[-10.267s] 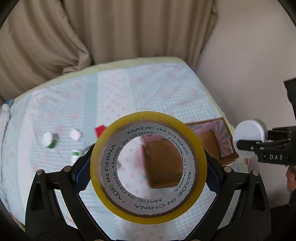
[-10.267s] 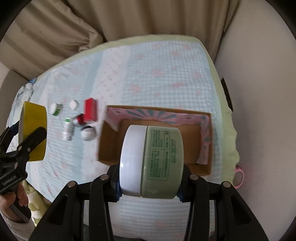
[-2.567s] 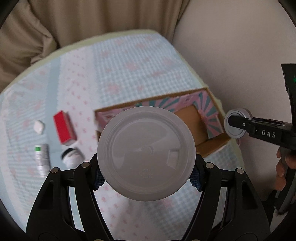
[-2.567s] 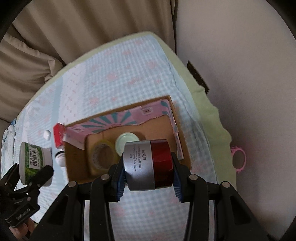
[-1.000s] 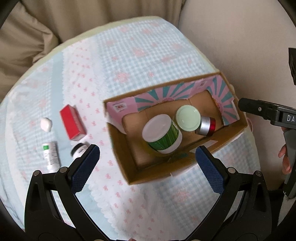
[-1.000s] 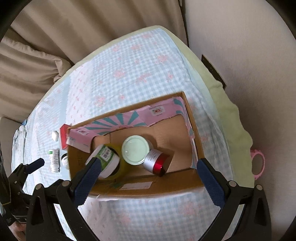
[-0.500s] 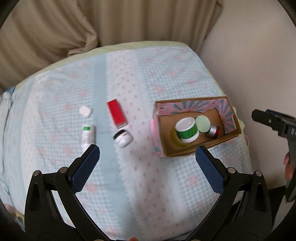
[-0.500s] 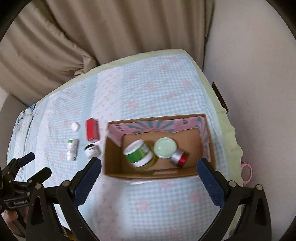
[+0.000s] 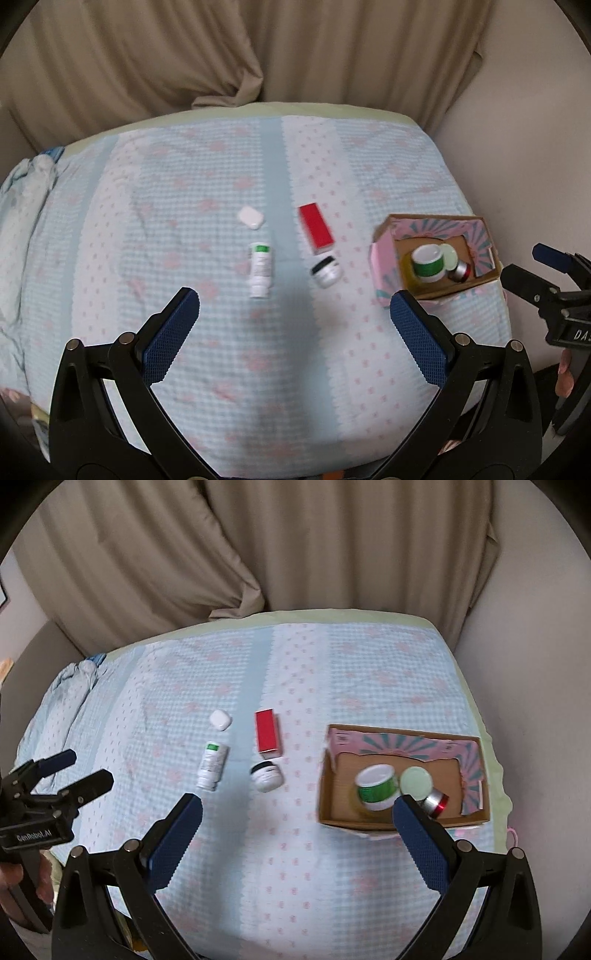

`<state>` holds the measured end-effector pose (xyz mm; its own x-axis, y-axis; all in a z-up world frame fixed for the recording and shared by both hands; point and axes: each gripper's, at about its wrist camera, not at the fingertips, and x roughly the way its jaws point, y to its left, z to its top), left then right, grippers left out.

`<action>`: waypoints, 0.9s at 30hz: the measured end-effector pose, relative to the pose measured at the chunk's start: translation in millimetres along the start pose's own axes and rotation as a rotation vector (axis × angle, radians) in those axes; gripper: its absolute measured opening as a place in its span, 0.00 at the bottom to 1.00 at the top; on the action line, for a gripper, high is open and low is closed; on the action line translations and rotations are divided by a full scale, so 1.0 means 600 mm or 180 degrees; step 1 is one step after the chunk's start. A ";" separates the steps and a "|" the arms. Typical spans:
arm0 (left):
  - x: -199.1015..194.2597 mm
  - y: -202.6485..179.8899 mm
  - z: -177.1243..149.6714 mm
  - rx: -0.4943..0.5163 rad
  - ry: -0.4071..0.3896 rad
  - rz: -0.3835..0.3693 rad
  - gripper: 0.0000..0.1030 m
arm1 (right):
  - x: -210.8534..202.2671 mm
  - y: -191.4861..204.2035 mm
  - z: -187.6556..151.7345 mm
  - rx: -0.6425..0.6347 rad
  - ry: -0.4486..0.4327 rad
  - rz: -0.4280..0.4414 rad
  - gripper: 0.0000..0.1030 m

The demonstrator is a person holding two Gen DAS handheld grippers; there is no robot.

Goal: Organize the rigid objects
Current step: 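Withdraw both tools from the cardboard box back over the remaining objects, then grasp the white pill bottle with the left tool while the right tool grasps the black-lidded jar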

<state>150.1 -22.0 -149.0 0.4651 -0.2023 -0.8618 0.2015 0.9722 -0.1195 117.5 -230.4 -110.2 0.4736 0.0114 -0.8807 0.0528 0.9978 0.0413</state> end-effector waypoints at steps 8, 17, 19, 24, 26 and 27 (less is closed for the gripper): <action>0.035 0.104 0.013 0.0040 0.0129 -0.0075 1.00 | 0.048 0.106 0.002 -0.0003 0.0125 -0.0077 1.00; 0.153 0.161 0.040 0.0012 0.0463 -0.0205 1.00 | 0.148 0.167 -0.006 -0.0196 0.0400 -0.0154 1.00; 0.187 0.166 0.044 -0.0012 0.0559 -0.0225 1.00 | 0.172 0.170 -0.009 -0.0246 0.0483 -0.0140 1.00; 0.268 0.166 0.052 -0.0078 0.0786 -0.0230 0.99 | 0.250 0.169 -0.012 -0.0379 0.0766 -0.0119 1.00; 0.303 0.165 0.054 -0.0096 0.0885 -0.0238 0.99 | 0.286 0.165 -0.012 -0.0439 0.0880 -0.0113 1.00; 0.318 0.164 0.054 -0.0096 0.0925 -0.0240 0.99 | 0.302 0.163 -0.010 -0.0461 0.0922 -0.0105 1.00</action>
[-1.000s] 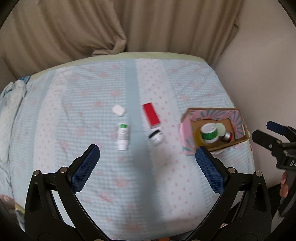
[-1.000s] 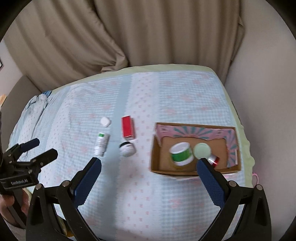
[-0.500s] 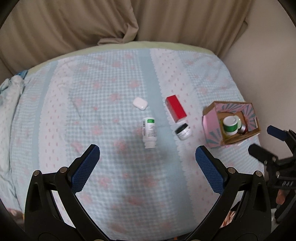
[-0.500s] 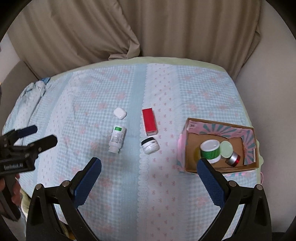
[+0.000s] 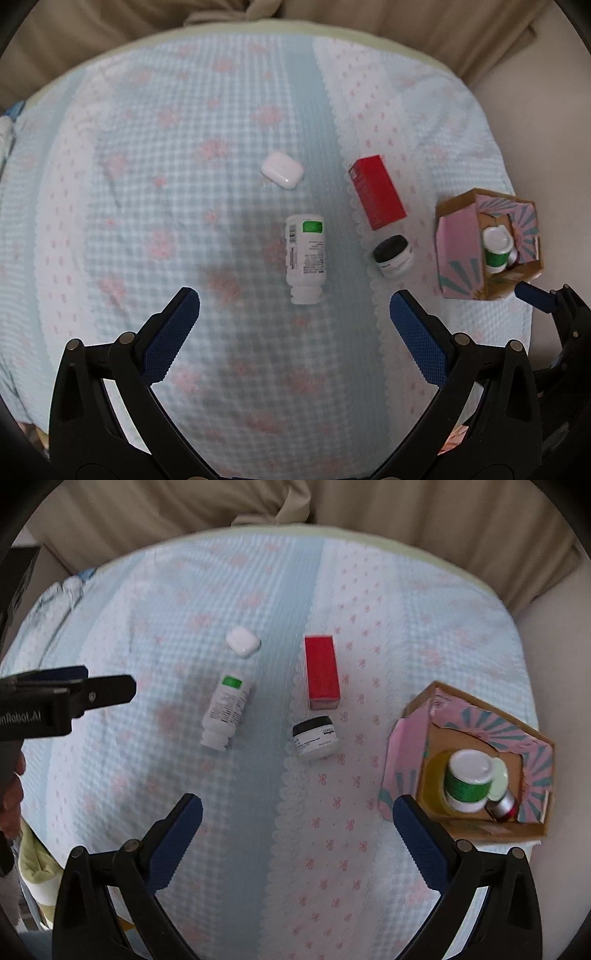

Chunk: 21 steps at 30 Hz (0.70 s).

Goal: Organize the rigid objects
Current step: 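Grasp the white pill bottle with the left tool while the right tool grasps the black-lidded jar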

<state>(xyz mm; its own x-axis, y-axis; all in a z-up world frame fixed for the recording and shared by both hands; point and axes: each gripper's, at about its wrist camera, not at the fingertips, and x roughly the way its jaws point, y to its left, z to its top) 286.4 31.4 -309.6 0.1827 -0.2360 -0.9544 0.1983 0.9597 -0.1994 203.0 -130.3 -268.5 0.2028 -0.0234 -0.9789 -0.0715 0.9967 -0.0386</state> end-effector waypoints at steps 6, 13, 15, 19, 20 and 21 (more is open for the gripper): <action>0.114 -0.004 0.036 0.0023 0.0289 0.0055 0.96 | 0.102 -0.014 0.036 -0.0073 0.0227 0.0059 1.00; 0.229 -0.014 0.056 0.0030 0.0601 -0.0042 0.83 | 0.222 -0.039 0.075 -0.0071 0.0495 0.0063 0.99; 0.253 -0.015 0.058 0.0013 0.0660 -0.0053 0.82 | 0.245 -0.046 0.082 -0.0037 0.0578 0.0107 0.94; 0.284 -0.019 0.056 0.0036 0.0751 -0.0034 0.80 | 0.284 -0.052 0.086 -0.0062 0.0752 0.0097 0.88; 0.288 -0.020 0.055 0.0038 0.0773 -0.0038 0.77 | 0.290 -0.052 0.087 -0.0065 0.0773 0.0112 0.88; 0.294 -0.020 0.054 0.0028 0.0806 -0.0061 0.73 | 0.295 -0.052 0.087 -0.0066 0.0788 0.0123 0.87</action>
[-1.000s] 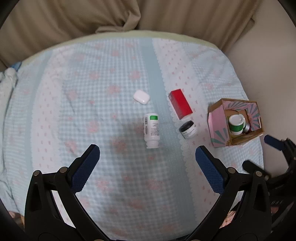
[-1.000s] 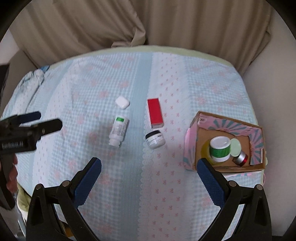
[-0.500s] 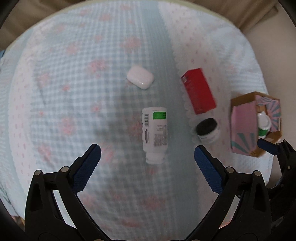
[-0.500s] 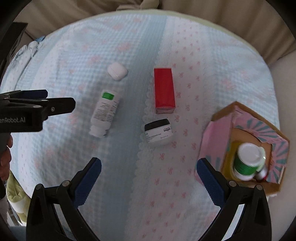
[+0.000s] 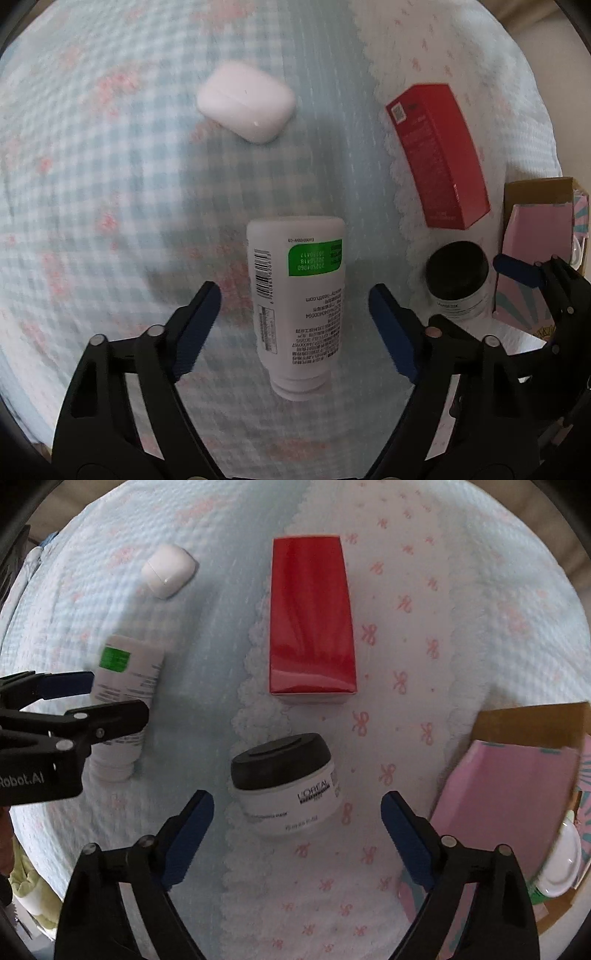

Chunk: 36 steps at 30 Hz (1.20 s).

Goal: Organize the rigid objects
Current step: 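Grasp the white pill bottle with the left tool while the right tool grasps the black-lidded jar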

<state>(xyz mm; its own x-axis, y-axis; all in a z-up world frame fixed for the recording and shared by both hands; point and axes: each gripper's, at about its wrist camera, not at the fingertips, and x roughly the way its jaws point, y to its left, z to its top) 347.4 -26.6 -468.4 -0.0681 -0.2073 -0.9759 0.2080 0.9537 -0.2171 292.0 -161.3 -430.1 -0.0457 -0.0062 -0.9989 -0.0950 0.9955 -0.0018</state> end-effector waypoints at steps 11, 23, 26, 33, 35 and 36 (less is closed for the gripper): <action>0.025 -0.007 -0.004 -0.0003 0.0008 -0.0075 0.46 | 0.020 0.016 0.023 -0.0064 0.0111 -0.0023 0.55; -0.019 -0.003 -0.023 0.0053 -0.0181 -0.0064 0.45 | -0.006 0.014 0.013 0.0065 0.0019 -0.0017 0.55; -0.044 -0.002 -0.024 0.0052 -0.0265 -0.0084 0.45 | -0.023 0.016 0.007 0.0117 -0.0033 -0.0017 0.55; -0.120 -0.001 -0.052 0.0080 -0.0487 -0.0150 0.45 | -0.083 0.025 -0.023 0.0271 -0.0226 0.0019 0.55; -0.148 -0.001 -0.065 0.0100 -0.0554 -0.0160 0.45 | -0.110 0.027 -0.039 0.0343 -0.0289 0.0050 0.55; -0.165 -0.001 -0.073 0.0107 -0.0599 -0.0152 0.45 | -0.121 0.030 -0.045 0.0372 -0.0313 0.0061 0.55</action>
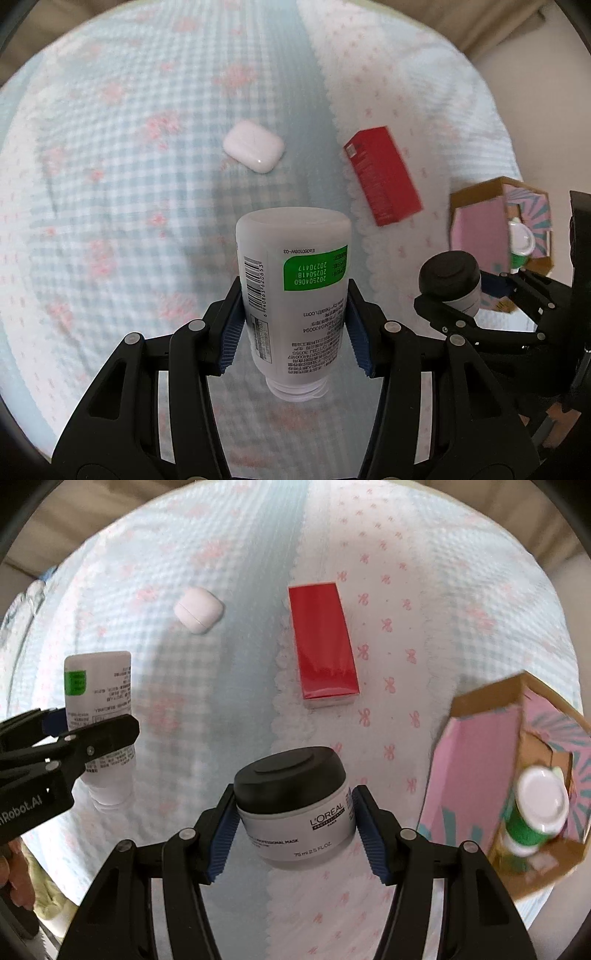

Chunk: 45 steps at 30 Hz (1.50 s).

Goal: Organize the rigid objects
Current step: 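Grasp the white pill bottle with the left tool while the right tool grasps the black-lidded jar, then carry the pill bottle and black-lidded jar into the cardboard box and release both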

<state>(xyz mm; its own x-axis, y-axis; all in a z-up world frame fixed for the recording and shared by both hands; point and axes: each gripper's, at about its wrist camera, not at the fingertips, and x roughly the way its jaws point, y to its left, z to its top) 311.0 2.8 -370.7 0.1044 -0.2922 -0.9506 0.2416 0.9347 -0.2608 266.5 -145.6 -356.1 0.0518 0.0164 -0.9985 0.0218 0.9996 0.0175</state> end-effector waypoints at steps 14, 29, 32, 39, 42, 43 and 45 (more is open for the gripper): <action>-0.182 -0.060 -0.083 -0.0113 -0.0367 -0.0174 0.45 | -0.193 -0.003 -0.119 0.0472 -0.0267 0.0227 0.55; -0.223 -0.301 -0.102 -0.0054 -0.0621 -0.0339 0.45 | -0.322 -0.240 -0.208 0.0745 -0.0600 0.0234 0.55; -0.201 -0.377 -0.084 0.0052 -0.0596 -0.0365 0.45 | -0.334 -0.304 -0.213 0.0783 -0.0657 0.0177 0.55; -0.136 -0.505 -0.045 0.0109 -0.0516 -0.0407 0.45 | -0.326 -0.444 -0.204 0.0897 -0.0626 0.0109 0.55; -0.098 -0.535 -0.024 0.0084 -0.0442 -0.0367 0.45 | -0.308 -0.496 -0.191 0.0928 -0.0575 0.0114 0.55; -0.087 -0.539 -0.017 0.0077 -0.0417 -0.0344 0.45 | -0.300 -0.513 -0.185 0.0937 -0.0555 0.0124 0.55; -0.057 -0.549 -0.001 0.0064 -0.0359 -0.0273 0.45 | -0.279 -0.546 -0.170 0.0934 -0.0507 0.0147 0.55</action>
<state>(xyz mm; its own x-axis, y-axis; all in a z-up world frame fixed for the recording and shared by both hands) 227.5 -294.7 -252.3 0.1900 -0.3928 -0.8998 0.2736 0.9014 -0.3357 148.6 -473.3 -200.0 0.2145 0.0347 -0.9761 0.3012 0.9483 0.0999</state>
